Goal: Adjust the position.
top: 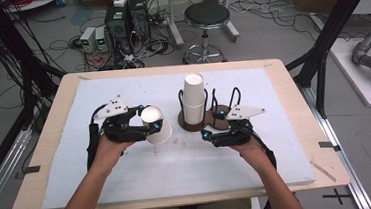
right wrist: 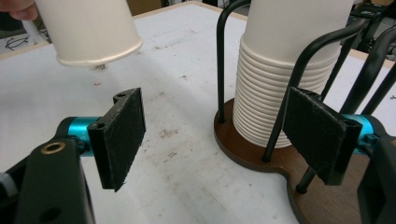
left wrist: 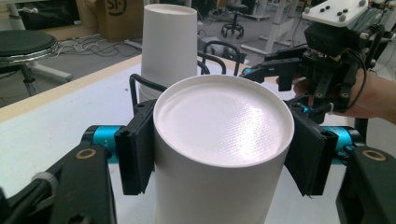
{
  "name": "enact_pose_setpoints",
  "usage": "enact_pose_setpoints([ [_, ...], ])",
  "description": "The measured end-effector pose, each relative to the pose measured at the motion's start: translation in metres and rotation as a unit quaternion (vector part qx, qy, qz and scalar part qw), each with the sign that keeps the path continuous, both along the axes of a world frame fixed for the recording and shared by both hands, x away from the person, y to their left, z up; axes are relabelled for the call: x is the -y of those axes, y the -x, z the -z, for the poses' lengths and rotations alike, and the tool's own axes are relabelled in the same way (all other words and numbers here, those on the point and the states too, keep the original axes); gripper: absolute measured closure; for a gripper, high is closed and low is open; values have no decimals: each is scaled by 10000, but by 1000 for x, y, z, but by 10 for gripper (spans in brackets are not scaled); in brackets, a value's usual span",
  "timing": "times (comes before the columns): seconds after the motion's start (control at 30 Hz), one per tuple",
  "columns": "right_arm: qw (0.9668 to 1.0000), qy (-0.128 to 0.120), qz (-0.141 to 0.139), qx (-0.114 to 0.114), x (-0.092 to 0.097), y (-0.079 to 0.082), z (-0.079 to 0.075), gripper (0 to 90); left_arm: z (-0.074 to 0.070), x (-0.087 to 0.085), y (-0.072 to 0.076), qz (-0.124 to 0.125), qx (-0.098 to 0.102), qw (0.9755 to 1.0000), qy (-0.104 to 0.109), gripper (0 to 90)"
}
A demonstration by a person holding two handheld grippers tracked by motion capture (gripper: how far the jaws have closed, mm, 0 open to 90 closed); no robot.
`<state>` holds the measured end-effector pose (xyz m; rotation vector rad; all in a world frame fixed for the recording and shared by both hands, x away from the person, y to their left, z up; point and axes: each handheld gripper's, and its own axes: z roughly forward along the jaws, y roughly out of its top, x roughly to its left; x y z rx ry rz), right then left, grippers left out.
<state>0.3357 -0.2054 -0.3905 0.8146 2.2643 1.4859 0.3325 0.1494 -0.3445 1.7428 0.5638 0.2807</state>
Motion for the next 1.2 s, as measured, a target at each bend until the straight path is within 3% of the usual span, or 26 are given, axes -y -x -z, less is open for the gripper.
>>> enact_pose_setpoints([
  [0.27, 9989, -141, -434, -97, -3, 4, 3, 205, 4, -6, 5, 176, 4, 9998, 114, 339],
  [0.43, 9957, -262, -888, -72, -9, 7, 4, 190, 3, -4, 6, 424, 79, 9989, 198, 340],
  [0.63, 9927, -401, -1126, -162, -11, 9, 3, 189, 5, 1, 9, 684, 104, 9973, 257, 341],
  [0.7, 9901, -474, -1303, -234, -12, 10, 3, 154, 6, 2, 10, 799, 107, 9963, 310, 340],
  [0.73, 9881, -627, -1353, -373, -14, 11, 2, 155, 6, 3, 11, 860, 108, 9957, 337, 341],
  [0.8, 9872, -664, -1401, -364, -15, 12, 1, 155, 5, 5, 13, 990, 119, 9944, 344, 340],
  [0.83, 9840, -738, -1586, -343, -17, 12, 0, 155, 5, 7, 13, 1030, 119, 9941, 330, 340],
  [0.9, 9826, -770, -1655, -330, -19, 13, 0, 155, 6, 11, 14, 1087, 91, 9936, 283, 341],
  [1.03, 9799, -634, -1868, -296, -31, 16, 2, 155, 7, 18, 16, 1192, 65, 9927, 169, 340],
  [1.2, 9769, -635, -2024, -255, -43, 17, 5, 155, 7, 24, 18, 1247, -11, 9921, 136, 340],
])
